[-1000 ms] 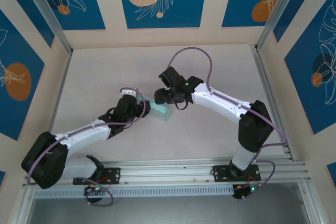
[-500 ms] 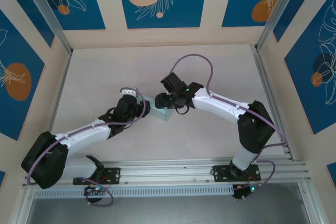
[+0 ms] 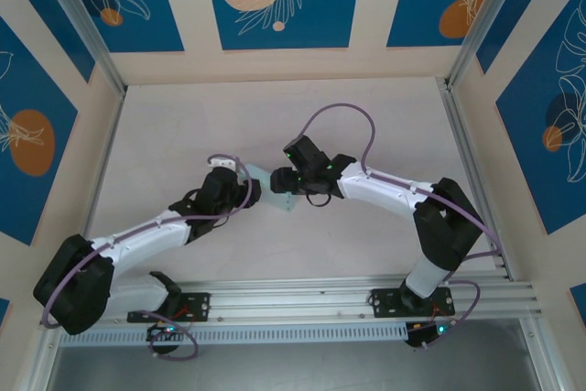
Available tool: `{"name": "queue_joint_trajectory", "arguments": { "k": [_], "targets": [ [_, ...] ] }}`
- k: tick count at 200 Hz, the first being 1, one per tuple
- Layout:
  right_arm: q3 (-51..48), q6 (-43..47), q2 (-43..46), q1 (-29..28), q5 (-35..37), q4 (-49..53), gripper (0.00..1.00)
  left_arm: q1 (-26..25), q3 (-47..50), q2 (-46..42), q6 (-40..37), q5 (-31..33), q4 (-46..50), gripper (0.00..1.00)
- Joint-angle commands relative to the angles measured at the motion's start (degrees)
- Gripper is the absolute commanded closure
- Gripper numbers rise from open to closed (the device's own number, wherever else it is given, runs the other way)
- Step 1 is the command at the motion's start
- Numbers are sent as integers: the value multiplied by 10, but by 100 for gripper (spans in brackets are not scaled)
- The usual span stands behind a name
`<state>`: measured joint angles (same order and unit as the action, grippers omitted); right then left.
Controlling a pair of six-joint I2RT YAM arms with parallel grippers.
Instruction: Fold the paper box
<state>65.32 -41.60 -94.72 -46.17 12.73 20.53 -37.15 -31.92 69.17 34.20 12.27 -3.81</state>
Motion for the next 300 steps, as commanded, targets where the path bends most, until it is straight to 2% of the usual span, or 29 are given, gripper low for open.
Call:
{"name": "queue_joint_trajectory", "arguments": {
  "k": [1,46,76,99,130,165,190,199,216,239,300],
  "targets": [
    [-40,-10,-30,-6,18,70,37,2,9,-32,5,-8,26,33],
    [-41,-8,-32,-5,21,69,37,2,3,-98,-1,2,64,31],
    [-36,-3,-30,-5,20,74,37,16,-45,-111,-52,36,113,24],
    [-33,-2,-31,-6,21,79,38,78,-70,-84,-74,-33,105,24],
    [-28,1,-31,-6,21,83,38,136,-85,-35,-83,-126,70,32],
    [-24,5,-34,-6,23,88,38,154,-91,26,-79,-219,25,34],
    [-21,8,-41,-7,19,87,38,154,-89,56,-80,-231,14,34],
    [-20,8,-43,-7,18,87,38,156,-84,65,-80,-228,14,37],
    [-21,8,-46,-7,18,85,38,160,-69,76,-74,-226,6,51],
    [-22,8,-48,-7,16,84,38,165,-38,79,-61,-225,-15,65],
    [-26,14,-50,-8,13,81,38,166,0,61,-42,-224,-30,68]
  ]
}}
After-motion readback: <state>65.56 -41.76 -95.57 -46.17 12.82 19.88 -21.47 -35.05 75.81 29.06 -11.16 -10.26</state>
